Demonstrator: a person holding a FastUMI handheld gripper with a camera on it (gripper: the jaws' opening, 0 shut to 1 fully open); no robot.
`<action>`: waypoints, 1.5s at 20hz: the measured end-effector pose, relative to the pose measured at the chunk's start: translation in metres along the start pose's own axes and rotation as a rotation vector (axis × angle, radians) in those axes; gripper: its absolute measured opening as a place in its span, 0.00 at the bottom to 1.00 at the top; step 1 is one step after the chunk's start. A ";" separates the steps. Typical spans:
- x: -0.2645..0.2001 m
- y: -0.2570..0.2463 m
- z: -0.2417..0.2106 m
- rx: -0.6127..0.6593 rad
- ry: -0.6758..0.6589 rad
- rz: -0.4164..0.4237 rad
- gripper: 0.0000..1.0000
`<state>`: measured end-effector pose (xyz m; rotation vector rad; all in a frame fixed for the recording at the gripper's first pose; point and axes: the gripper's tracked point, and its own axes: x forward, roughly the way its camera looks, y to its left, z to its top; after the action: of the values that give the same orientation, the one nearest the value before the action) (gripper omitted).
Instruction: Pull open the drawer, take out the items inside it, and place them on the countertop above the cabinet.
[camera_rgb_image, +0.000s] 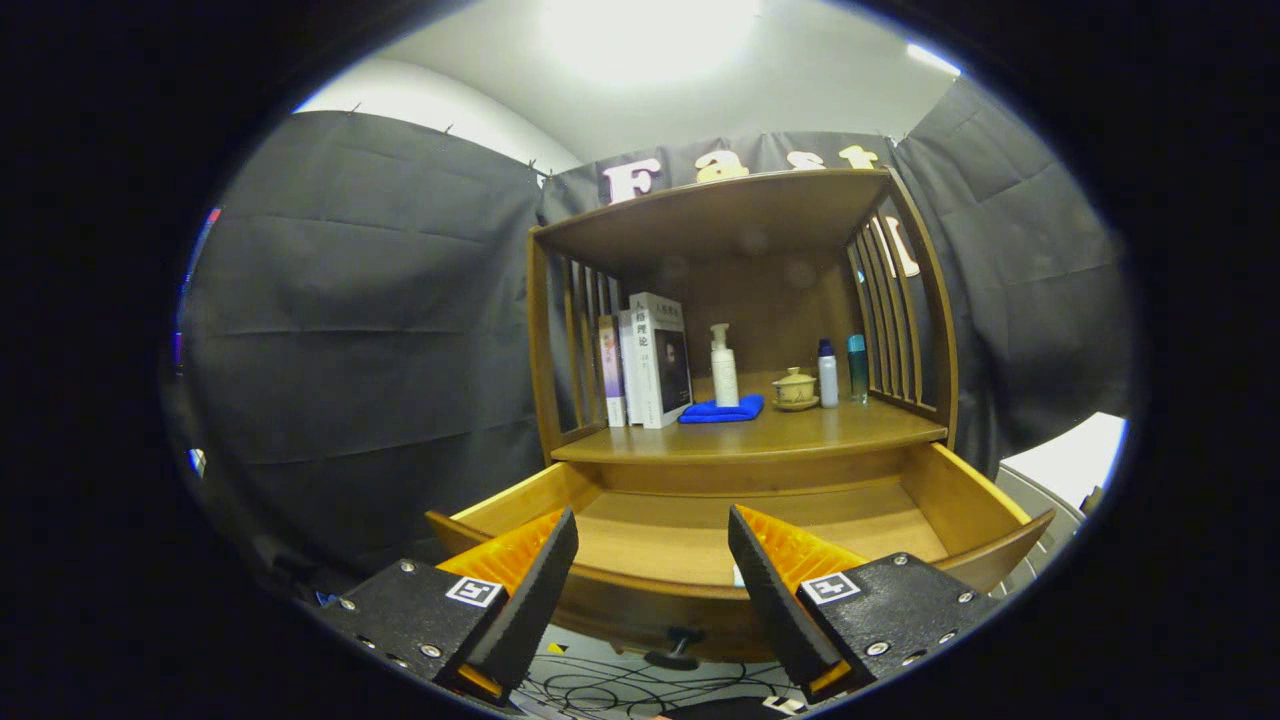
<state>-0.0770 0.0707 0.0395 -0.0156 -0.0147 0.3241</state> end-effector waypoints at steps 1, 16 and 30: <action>0.009 -0.006 0.003 0.005 0.021 -0.009 0.93; 0.104 -0.052 -0.078 0.056 0.614 0.049 0.96; 0.084 -0.087 -0.159 -0.048 1.095 0.063 0.95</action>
<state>0.0331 0.0128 -0.1167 -0.2399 1.0647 0.3445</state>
